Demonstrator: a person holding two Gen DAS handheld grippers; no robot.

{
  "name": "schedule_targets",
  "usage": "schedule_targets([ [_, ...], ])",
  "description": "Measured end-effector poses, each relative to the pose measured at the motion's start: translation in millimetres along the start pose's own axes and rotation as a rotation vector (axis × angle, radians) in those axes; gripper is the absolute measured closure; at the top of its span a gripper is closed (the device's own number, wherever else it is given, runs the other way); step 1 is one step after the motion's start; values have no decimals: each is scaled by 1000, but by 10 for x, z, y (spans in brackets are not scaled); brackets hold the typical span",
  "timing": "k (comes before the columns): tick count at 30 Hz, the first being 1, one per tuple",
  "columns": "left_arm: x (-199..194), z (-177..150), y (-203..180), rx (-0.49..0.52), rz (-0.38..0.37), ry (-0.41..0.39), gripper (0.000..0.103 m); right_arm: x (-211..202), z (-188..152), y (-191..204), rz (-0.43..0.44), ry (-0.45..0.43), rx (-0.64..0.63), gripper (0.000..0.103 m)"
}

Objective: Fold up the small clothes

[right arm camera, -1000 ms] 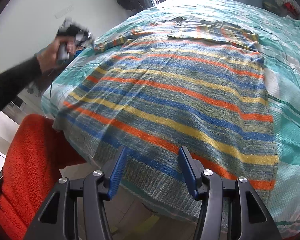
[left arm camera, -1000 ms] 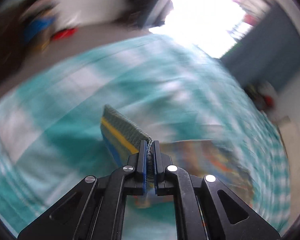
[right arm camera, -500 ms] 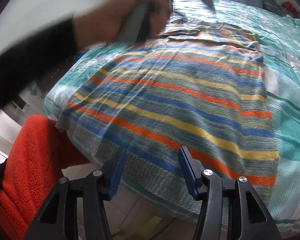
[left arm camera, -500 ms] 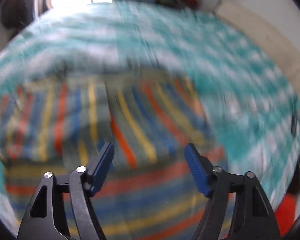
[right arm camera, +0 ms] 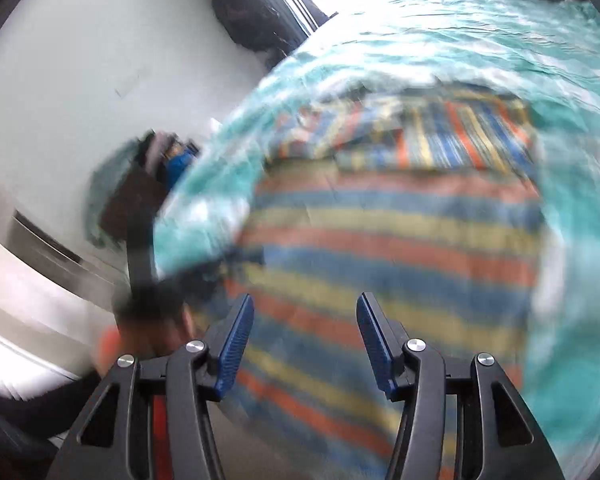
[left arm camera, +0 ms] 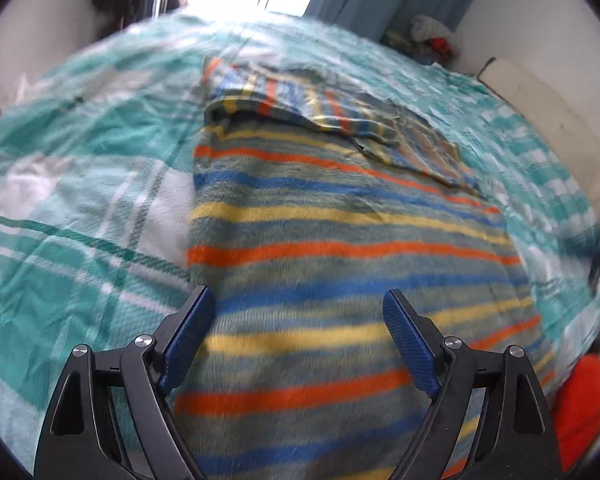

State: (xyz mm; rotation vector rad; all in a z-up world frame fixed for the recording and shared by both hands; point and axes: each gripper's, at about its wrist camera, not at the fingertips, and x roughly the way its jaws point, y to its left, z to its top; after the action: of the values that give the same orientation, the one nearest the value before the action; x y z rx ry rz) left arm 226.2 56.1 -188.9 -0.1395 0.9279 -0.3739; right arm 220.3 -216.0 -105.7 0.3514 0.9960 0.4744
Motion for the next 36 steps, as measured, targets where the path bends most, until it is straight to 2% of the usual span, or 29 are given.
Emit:
schedule_targets([
  [3, -14, -107, -52, 59, 52, -29, 15, 307, 686, -262, 76, -17, 144, 49],
  [6, -61, -110, 37, 51, 29, -32, 12, 752, 1151, -651, 46, -34, 262, 49],
  [9, -49, -95, 106, 31, -8, -41, 12, 1227, 1325, -1051, 76, 18, 448, 50],
  [12, -51, -99, 141, 13, -31, -47, 10, 1534, 1335, -1248, 70, 41, 569, 52],
  [14, -41, -98, 140, 16, -36, -47, 9, 1631, 1314, -1282, 66, 19, 600, 58],
  [15, -32, -97, 134, 20, -36, -46, 8, 1687, 1327, -1300, 63, 4, 608, 65],
  [16, -27, -97, 127, 24, -34, -45, 8, 1717, 1330, -1304, 53, -4, 607, 80],
  [18, -22, -94, 120, 28, -32, -43, 8, 1734, 1339, -1305, -5, -17, 592, 99],
  [20, -34, -95, 137, 20, -38, -45, 8, 1599, 1326, -1250, -6, -71, 563, 99],
  [23, -28, -99, 180, -6, -37, -46, 7, 1211, 1236, -982, -8, -170, 447, 99],
  [25, -14, -94, 206, -21, -42, -43, 7, 1163, 1131, -901, -84, -156, 406, 99],
  [27, -6, -94, 210, -23, -41, -40, 7, 1271, 1038, -968, -153, -113, 428, 98],
  [29, -8, -99, 203, -18, -37, -41, 7, 1393, 974, -1050, -168, -85, 457, 97],
  [31, -15, -108, 198, -17, -37, -42, 7, 1386, 931, -1062, -159, -107, 470, 96],
  [32, -20, -102, 201, -21, -37, -39, 7, 1382, 933, -1042, -159, -105, 467, 94],
  [34, -75, -59, 207, -49, -34, -9, 7, 1305, 938, -998, -149, -99, 453, 77],
  [36, -200, 68, 265, -109, -72, 11, 8, 1153, 930, -892, -158, -110, 396, 74],
])
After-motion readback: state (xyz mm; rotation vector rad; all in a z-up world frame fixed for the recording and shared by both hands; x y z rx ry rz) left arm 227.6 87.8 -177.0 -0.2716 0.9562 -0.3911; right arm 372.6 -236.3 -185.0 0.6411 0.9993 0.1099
